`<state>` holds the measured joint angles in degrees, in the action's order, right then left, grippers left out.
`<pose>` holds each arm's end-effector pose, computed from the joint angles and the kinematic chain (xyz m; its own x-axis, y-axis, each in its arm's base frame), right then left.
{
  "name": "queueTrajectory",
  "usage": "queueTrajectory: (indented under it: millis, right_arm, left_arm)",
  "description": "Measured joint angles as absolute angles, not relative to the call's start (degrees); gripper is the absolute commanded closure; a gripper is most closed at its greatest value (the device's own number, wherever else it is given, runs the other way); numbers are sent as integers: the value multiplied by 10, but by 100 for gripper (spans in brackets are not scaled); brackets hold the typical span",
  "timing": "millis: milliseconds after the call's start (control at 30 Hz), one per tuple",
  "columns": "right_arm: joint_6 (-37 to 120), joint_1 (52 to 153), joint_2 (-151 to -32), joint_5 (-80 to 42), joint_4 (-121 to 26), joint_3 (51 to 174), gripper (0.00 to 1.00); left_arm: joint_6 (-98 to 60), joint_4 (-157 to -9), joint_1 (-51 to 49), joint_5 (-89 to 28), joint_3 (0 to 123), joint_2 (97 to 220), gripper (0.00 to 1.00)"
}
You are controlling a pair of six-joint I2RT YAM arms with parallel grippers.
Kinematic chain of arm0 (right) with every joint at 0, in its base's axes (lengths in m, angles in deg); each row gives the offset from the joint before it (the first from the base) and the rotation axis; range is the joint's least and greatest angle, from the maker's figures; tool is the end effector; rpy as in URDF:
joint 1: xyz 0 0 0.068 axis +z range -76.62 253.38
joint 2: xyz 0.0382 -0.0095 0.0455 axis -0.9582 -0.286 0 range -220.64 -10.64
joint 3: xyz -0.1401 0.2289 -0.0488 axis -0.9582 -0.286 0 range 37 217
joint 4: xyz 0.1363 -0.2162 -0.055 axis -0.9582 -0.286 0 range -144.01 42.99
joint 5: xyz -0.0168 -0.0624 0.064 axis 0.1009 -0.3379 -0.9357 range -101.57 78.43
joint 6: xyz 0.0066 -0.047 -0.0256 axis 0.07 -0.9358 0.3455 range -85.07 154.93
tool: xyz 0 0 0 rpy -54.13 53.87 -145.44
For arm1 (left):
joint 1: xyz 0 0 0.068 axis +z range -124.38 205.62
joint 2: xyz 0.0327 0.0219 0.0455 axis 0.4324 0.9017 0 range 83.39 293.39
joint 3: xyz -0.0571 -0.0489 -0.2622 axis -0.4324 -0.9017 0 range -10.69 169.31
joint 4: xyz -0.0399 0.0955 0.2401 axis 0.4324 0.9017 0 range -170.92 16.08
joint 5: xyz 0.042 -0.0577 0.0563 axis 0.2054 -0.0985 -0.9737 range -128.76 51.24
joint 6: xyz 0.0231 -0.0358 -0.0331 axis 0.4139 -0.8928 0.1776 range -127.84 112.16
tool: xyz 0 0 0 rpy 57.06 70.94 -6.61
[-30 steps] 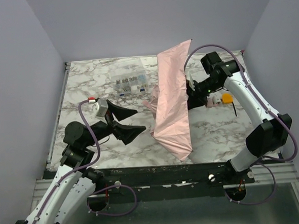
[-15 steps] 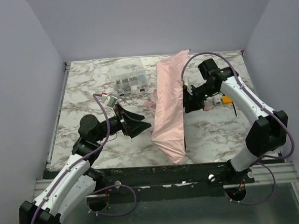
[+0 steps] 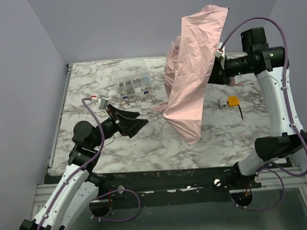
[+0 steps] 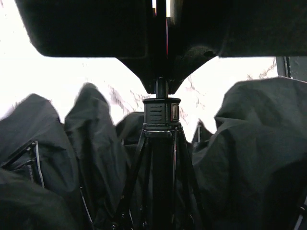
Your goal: Put away the umbrella
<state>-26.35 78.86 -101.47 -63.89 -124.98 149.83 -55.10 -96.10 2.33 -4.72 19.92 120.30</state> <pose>0.2781 0.0549 0.4455 0.0414 -0.5346 -0.8441 -0.9633 0.2027 -0.1757 0.1404 -0.0820 0.3207 -0.5175 -0.4398 -0.7340 0.6713 0.3233 -0.6670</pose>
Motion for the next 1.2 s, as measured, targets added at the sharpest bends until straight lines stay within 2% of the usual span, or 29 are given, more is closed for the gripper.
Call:
queueTrajectory:
  millis: [200,333,467,767,1000,1200]
  right_arm:
    - [-229,797,-1009,-672,-1275,1554,99]
    - [-183,797,-1019,-681,-1280,1629,99]
    - [-145,797,-1009,-707,-1272,1652,99]
    - [-95,797,-1000,-731,-1253,1654,99]
    - [-63,797,-1000,-752,-1233,1659,100]
    - [-56,797,-1000,-769,-1231,1663,99]
  left_arm:
    - [-616,-972,29,-69,152,1220,4]
    - [-712,-1014,31,-82,86,1271,4]
    - [-804,-1060,31,-100,34,1305,3]
    - [-969,-1117,28,-151,39,1361,2]
    - [-1105,-1170,-12,-188,26,1406,2]
    - [-1199,-1251,-32,-215,26,1495,3]
